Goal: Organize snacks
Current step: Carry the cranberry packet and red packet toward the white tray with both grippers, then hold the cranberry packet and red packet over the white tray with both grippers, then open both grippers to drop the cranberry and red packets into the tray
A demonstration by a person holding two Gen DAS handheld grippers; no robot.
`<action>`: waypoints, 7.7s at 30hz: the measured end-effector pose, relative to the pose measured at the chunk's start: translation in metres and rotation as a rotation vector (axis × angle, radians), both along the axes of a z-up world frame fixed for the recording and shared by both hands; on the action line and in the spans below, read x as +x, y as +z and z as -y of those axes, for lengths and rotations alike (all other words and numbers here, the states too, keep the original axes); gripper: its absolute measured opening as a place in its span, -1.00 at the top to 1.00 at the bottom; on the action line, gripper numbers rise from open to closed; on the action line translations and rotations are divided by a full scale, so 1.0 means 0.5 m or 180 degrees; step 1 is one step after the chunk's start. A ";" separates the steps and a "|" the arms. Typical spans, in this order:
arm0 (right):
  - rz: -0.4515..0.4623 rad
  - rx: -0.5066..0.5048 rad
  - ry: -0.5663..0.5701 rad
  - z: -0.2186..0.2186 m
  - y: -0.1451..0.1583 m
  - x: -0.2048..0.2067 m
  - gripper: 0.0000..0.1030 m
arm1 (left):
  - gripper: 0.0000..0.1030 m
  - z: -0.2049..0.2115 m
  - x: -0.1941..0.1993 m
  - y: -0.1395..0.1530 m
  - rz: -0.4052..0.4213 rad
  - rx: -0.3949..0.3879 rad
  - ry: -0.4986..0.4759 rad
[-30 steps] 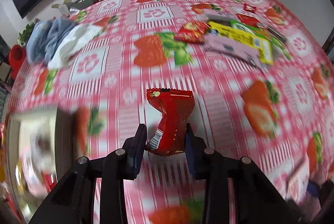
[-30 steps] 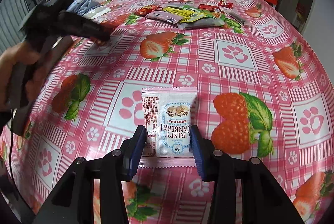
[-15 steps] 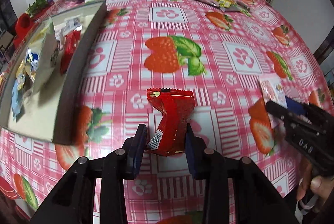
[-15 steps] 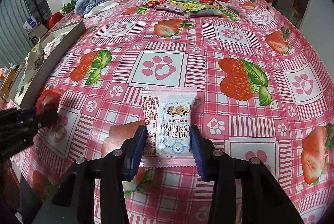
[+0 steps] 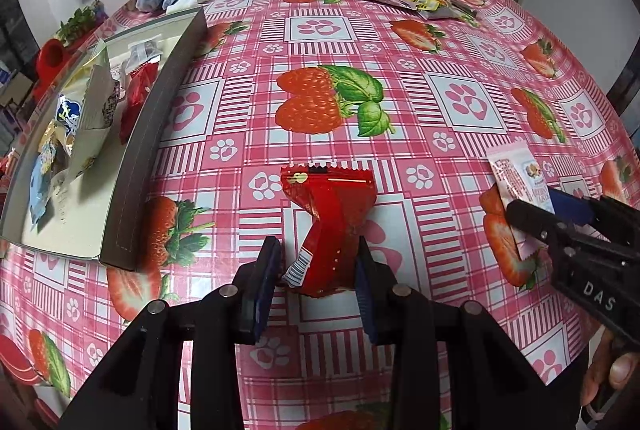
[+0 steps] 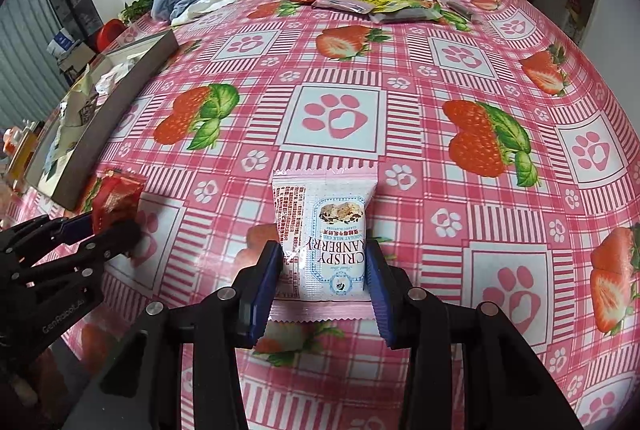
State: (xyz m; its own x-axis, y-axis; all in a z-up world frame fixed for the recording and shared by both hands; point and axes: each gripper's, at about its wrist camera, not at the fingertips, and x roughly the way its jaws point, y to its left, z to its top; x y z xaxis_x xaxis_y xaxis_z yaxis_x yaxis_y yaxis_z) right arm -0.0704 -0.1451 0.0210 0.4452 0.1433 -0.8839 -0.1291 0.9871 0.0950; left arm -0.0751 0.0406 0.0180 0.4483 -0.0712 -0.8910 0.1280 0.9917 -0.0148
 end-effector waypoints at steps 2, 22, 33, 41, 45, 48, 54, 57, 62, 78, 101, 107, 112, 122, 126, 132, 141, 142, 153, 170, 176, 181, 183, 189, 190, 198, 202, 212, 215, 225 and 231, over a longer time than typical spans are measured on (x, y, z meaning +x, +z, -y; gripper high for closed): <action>-0.0019 -0.0008 0.0026 -0.006 0.003 -0.003 0.15 | 0.24 0.000 -0.001 0.000 0.0009 0.0005 -0.0012; 0.0009 0.0000 -0.0165 -0.009 0.011 0.002 0.16 | 0.25 -0.001 -0.008 0.000 0.0077 -0.0008 -0.0061; 0.0023 -0.0006 -0.0081 -0.019 0.010 -0.003 0.16 | 0.25 0.002 -0.011 0.005 0.0061 0.0021 -0.0017; 0.0139 0.0028 -0.0098 -0.022 0.047 -0.002 0.16 | 0.24 0.012 -0.009 0.021 0.0077 0.0013 -0.0060; 0.0154 0.0061 -0.0114 -0.021 0.057 0.001 0.17 | 0.24 0.016 -0.008 0.027 0.0085 0.0013 -0.0081; 0.0180 0.0058 -0.0131 -0.022 0.064 -0.001 0.17 | 0.24 0.011 -0.007 0.037 0.0117 -0.0008 -0.0066; 0.0199 0.0074 -0.0120 -0.025 0.075 -0.001 0.16 | 0.24 -0.005 -0.005 0.043 0.0112 -0.0032 -0.0003; 0.0221 0.0069 -0.0098 -0.030 0.080 0.000 0.17 | 0.24 -0.009 -0.006 0.041 0.0103 -0.0036 0.0010; 0.0205 0.0076 -0.0078 -0.038 0.076 0.002 0.16 | 0.24 -0.017 -0.005 0.042 0.0099 -0.0035 0.0044; -0.0068 0.0066 -0.0186 -0.018 0.013 -0.005 0.16 | 0.25 -0.019 -0.004 0.004 -0.0078 -0.0009 0.0053; 0.0201 0.0169 0.0257 -0.108 0.102 0.054 0.16 | 0.24 -0.117 0.032 0.107 0.0274 -0.0027 0.0385; 0.0430 0.0262 0.0704 -0.232 0.185 0.111 0.16 | 0.24 -0.229 0.066 0.133 0.0296 -0.0013 0.0773; 0.0513 0.0271 0.0996 -0.325 0.223 0.142 0.16 | 0.24 -0.303 0.092 0.150 0.0315 0.0002 0.0998; 0.0377 0.0449 0.1262 -0.462 0.235 0.214 0.16 | 0.24 -0.393 0.118 0.132 0.0190 -0.0031 0.1206; 0.0307 0.0474 0.1293 -0.496 0.229 0.229 0.16 | 0.24 -0.411 0.126 0.122 0.0132 -0.0027 0.1226; 0.0211 0.0421 0.1316 -0.523 0.208 0.241 0.16 | 0.24 -0.426 0.134 0.110 0.0066 -0.0079 0.1245; 0.0173 0.0349 0.1286 -0.536 0.197 0.252 0.16 | 0.24 -0.445 0.132 0.109 0.0042 -0.0097 0.1259; 0.0166 0.0339 0.1286 -0.538 0.196 0.253 0.16 | 0.24 -0.448 0.132 0.108 0.0032 -0.0092 0.1262; 0.0206 0.0189 0.1327 -0.571 0.189 0.260 0.16 | 0.24 -0.467 0.132 0.107 -0.0010 -0.0024 0.1256; 0.0263 0.0178 0.1360 -0.591 0.189 0.254 0.16 | 0.24 -0.474 0.135 0.096 -0.0028 -0.0071 0.1230; 0.0240 0.0154 0.1348 -0.596 0.182 0.254 0.16 | 0.24 -0.478 0.134 0.096 -0.0030 -0.0079 0.1248; 0.0239 0.0149 0.1349 -0.597 0.182 0.254 0.16 | 0.24 -0.478 0.134 0.097 -0.0026 -0.0085 0.1224; 0.0235 0.0145 0.1353 -0.598 0.181 0.254 0.16 | 0.24 -0.479 0.135 0.097 -0.0025 -0.0090 0.1224; 0.0217 0.0137 0.1344 -0.601 0.178 0.257 0.16 | 0.24 -0.481 0.136 0.096 -0.0030 -0.0097 0.1233; 0.0211 0.0137 0.1342 -0.601 0.177 0.257 0.16 | 0.24 -0.481 0.136 0.096 -0.0029 -0.0098 0.1234; 0.0201 0.0132 0.1338 -0.602 0.174 0.260 0.16 | 0.24 -0.479 0.137 0.096 -0.0018 -0.0094 0.1216; 0.0196 0.0127 0.1337 -0.602 0.173 0.262 0.16 | 0.24 -0.478 0.137 0.097 -0.0017 -0.0096 0.1217; 0.0202 0.0134 0.1314 -0.591 0.174 0.264 0.16 | 0.24 -0.465 0.139 0.103 -0.0011 -0.0068 0.1192; 0.0192 0.0132 0.1309 -0.588 0.173 0.266 0.16 | 0.24 -0.462 0.141 0.102 -0.0020 -0.0069 0.1191; 0.0167 0.0147 0.1301 -0.589 0.169 0.272 0.16 | 0.24 -0.461 0.146 0.100 -0.0023 -0.0058 0.1184; 0.0155 0.0148 0.1308 -0.593 0.166 0.274 0.16 | 0.24 -0.463 0.148 0.098 -0.0030 -0.0060 0.1185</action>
